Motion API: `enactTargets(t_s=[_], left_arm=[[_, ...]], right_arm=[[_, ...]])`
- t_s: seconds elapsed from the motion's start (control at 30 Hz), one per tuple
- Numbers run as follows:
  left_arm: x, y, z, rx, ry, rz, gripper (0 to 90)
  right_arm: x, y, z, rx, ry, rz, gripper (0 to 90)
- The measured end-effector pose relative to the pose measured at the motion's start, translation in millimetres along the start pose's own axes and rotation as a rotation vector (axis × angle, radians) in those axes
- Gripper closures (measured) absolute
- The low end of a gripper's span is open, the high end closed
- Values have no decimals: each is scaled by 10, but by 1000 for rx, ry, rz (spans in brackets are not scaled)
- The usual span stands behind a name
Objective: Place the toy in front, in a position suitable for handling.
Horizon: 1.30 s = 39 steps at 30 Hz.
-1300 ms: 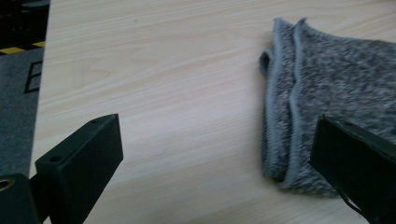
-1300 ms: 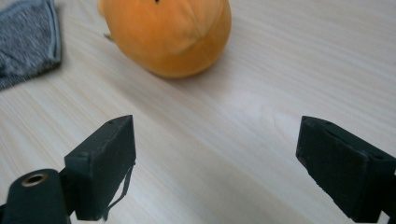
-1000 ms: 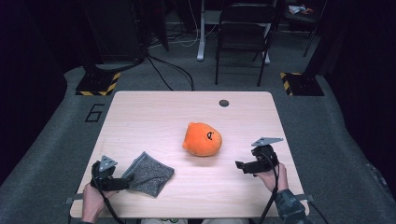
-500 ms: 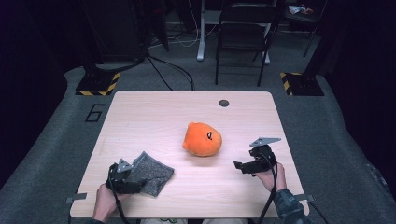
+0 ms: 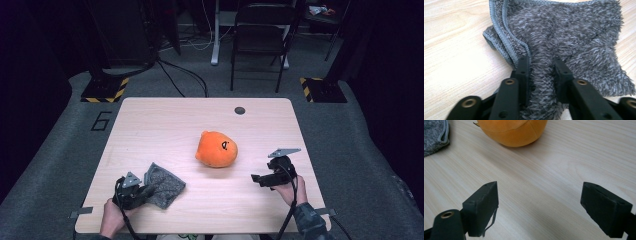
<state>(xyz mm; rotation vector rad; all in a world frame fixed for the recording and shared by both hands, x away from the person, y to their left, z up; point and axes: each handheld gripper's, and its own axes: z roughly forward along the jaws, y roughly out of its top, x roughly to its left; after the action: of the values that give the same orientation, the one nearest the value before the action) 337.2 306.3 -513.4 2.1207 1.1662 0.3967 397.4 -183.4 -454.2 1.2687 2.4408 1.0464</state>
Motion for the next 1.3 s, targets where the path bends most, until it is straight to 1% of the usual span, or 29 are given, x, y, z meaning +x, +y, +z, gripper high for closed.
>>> enactTargets(t_s=[0.03,0.07,0.1,0.17,0.2,0.23,0.27,0.3,0.33,0.37,0.43,0.47,0.57,0.6,0.63,0.67,0.7,0.73,0.77,0.8,0.83,0.87,0.93,1.0,1.03,1.07,1.23,1.27,1.3], left_arm=[[0,-3,-1,-8,3,0,740],[3,-3,-7,-11,-4,-4,748],[-1,-3,-13,-15,-7,-16,755],[11,3,-35,-14,-18,-18,759],[7,3,-42,-22,-15,-25,761],[8,7,-53,-23,-21,-20,762],[2,9,-64,-29,-29,-23,762],[-5,9,-68,-47,-32,-28,762],[-8,16,-95,-42,-47,-26,763],[-21,16,-98,-54,-47,-31,763],[-48,30,-126,-62,-67,-25,762],[-63,36,-133,-66,-74,-26,762],[-120,73,-146,-86,-85,-15,761],[-134,91,-150,-83,-95,-6,761],[-150,107,-147,-86,-99,1,761],[-164,121,-143,-88,-109,-1,761],[-172,130,-135,-95,-114,2,760],[-190,147,-129,-90,-127,3,760],[-207,163,-113,-92,-137,6,760],[-218,173,-106,-93,-142,5,760],[-234,190,-89,-95,-154,9,760],[-251,204,-83,-91,-164,9,760],[-305,252,-44,-103,-177,9,759],[-341,287,-19,-98,-197,25,759],[-363,299,-2,-101,-197,29,759],[-394,317,15,-93,-208,29,759],[-515,388,100,-83,-237,55,758],[-536,402,113,-77,-246,58,758],[-557,415,130,-76,-248,63,758]], right_arm=[[5,-1,-6,0,2,7,142],[6,-4,-10,-1,1,5,142],[9,-6,-10,1,2,5,142],[6,-12,-6,2,2,3,142],[2,-10,-7,4,3,1,142],[-4,-8,-7,1,3,-3,142],[-6,-4,-9,-1,-3,-5,142],[-4,0,-9,0,-3,-1,142],[-8,4,-12,0,-3,-4,142],[-9,7,-10,-3,-3,-2,142],[-8,6,-7,-4,-4,-9,141],[2,-1,-7,-3,-3,-2,142],[5,-13,-20,2,-9,-2,141],[-5,-21,-27,-6,-10,-8,141],[-7,-25,-35,-7,-10,-5,141],[-1,-30,-46,-4,-12,8,141],[-4,-36,-49,-7,-15,7,141],[-13,-40,-53,-7,-18,-1,141],[-7,-48,-60,-4,-21,12,141],[-13,-58,-65,-7,-21,3,141],[-7,-63,-71,-5,-19,9,141],[-10,-72,-79,-5,-26,2,141],[-3,-89,-96,-6,-29,11,141],[-11,-106,-115,-7,-33,10,141],[-11,-110,-122,-6,-34,17,142],[-9,-117,-129,-2,-34,28,142],[-28,-155,-148,-2,-43,23,142],[-23,-164,-154,-1,-41,34,142],[-33,-173,-159,-4,-48,22,142]])
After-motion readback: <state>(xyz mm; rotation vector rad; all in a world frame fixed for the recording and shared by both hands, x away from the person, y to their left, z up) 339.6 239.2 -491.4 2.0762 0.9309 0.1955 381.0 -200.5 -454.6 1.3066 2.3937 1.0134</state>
